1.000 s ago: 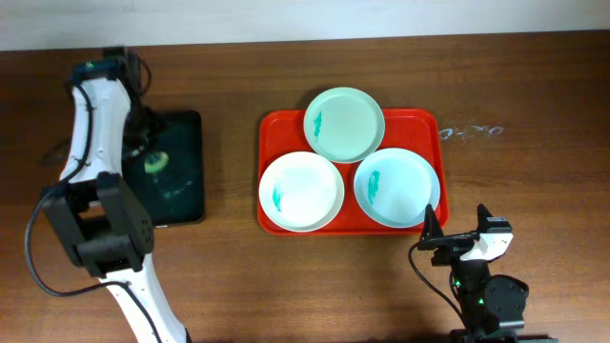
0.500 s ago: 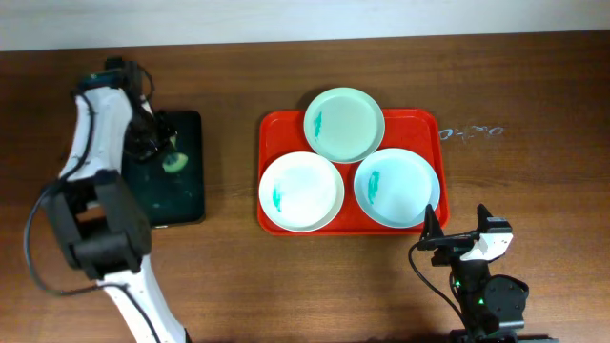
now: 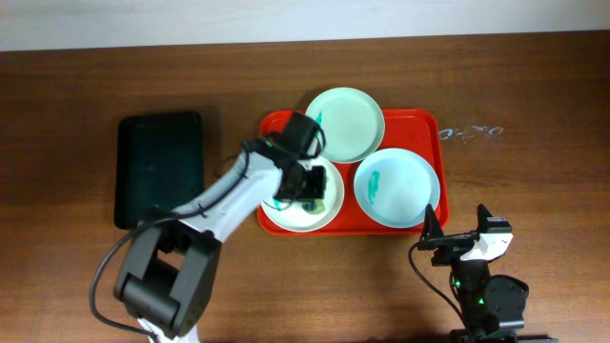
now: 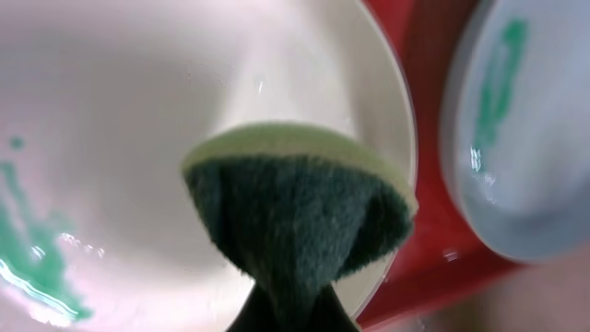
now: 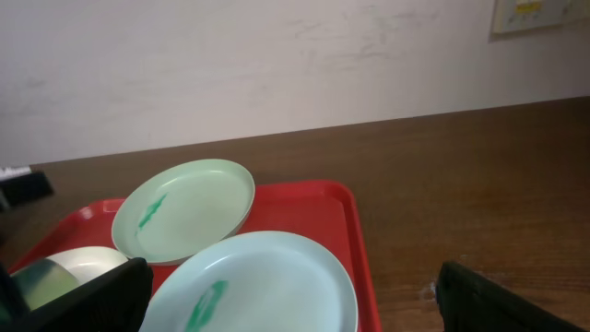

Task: Clean dirty plates on tray and stack at the side
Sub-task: 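Carry the sponge with the left gripper onto the front-left white plate, then reach the right gripper to the front-left plate rim and grasp it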

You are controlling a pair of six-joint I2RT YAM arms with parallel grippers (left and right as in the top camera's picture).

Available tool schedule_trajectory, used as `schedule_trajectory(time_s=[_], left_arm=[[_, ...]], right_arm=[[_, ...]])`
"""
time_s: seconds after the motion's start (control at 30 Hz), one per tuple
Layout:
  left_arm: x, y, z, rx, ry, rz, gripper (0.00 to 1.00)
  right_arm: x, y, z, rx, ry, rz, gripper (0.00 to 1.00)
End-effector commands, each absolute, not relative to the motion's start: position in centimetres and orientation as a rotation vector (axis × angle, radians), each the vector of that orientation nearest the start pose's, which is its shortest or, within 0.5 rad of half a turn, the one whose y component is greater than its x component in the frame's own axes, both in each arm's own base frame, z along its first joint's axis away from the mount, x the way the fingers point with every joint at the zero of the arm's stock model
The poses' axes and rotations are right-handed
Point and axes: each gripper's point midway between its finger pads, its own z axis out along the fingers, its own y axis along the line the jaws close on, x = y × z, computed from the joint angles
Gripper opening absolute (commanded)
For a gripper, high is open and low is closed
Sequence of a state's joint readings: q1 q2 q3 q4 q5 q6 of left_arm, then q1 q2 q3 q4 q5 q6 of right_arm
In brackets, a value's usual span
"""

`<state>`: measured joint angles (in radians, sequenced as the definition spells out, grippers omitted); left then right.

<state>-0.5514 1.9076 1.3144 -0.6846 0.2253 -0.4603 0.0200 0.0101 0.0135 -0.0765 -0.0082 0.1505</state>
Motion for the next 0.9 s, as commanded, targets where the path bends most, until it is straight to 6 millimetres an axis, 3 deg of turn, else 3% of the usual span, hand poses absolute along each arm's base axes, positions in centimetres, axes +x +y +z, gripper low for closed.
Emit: schedule_trajectory(time_s=[0.0, 0.03, 0.13, 0.2, 0.27, 0.33, 0.37, 0.4, 0.43, 0.53, 0.63, 0.73, 0.77, 0.8, 0.83, 0.87], left_arm=[[33.6, -23.3, 2.9, 0.034, 2.889, -0.252, 0.11], [33.8, -23.1, 2.9, 0.032, 2.875, -0.226, 0.24], [34.9, -22.8, 3.3, 0.009, 2.844, -0.232, 0.36], [36.3, -22.7, 5.7, -0.031, 2.822, -0.291, 0.42], [37.4, -23.2, 9.4, -0.031, 2.795, -0.409, 0.44], [38.3, -22.3, 14.5, -0.053, 2.739, -0.494, 0.53], [38.6, -21.2, 16.7, -0.084, 2.71, -0.494, 0.71], [38.9, -19.5, 18.7, -0.129, 2.68, -0.466, 0.99], [38.9, -15.6, 20.4, -0.221, 2.652, -0.35, 0.99], [37.5, -7.4, 20.7, -0.425, 2.664, -0.052, 0.99], [35.1, -4.5, 19.2, -0.527, 2.772, 0.019, 0.99], [33.5, -3.8, 18.8, -0.547, 2.837, 0.06, 0.99], [33.4, -3.8, 18.7, -0.548, 2.842, 0.062, 0.99], [33.3, -3.8, 18.7, -0.548, 2.846, 0.064, 0.99], [33.3, -3.8, 18.7, -0.548, 2.846, 0.063, 0.99], [33.3, -3.8, 18.7, -0.548, 2.845, 0.064, 0.99]], right_arm=[[24.6, 0.5, 15.6, 0.104, 1.646, 0.134, 0.99], [24.6, 0.5, 15.6, 0.104, 1.645, 0.134, 0.99], [24.6, 0.5, 15.6, 0.104, 1.645, 0.134, 0.98], [24.6, 0.5, 15.6, 0.104, 1.645, 0.134, 0.99], [24.6, 0.5, 15.6, 0.104, 1.646, 0.134, 0.98], [24.6, 0.5, 15.6, 0.104, 1.645, 0.134, 0.98], [24.6, 0.5, 15.6, 0.104, 1.646, 0.134, 0.99], [24.6, 0.5, 15.6, 0.104, 1.645, 0.134, 0.99], [24.6, 0.5, 15.6, 0.104, 1.645, 0.134, 0.98], [24.6, 0.5, 15.6, 0.104, 1.645, 0.134, 0.98], [24.6, 0.5, 15.6, 0.104, 1.645, 0.134, 0.99], [24.6, 0.9, 15.9, 0.109, 1.633, 0.172, 0.99], [24.5, 2.3, 16.7, 0.111, 1.606, 0.302, 0.99], [22.9, 7.7, 17.4, 0.064, 1.627, 0.77, 0.99], [21.3, 10.4, 17.1, 0.009, 1.678, 0.994, 0.98], [20.7, 11.2, 17.5, 0.04, 1.686, 1.115, 0.98]])
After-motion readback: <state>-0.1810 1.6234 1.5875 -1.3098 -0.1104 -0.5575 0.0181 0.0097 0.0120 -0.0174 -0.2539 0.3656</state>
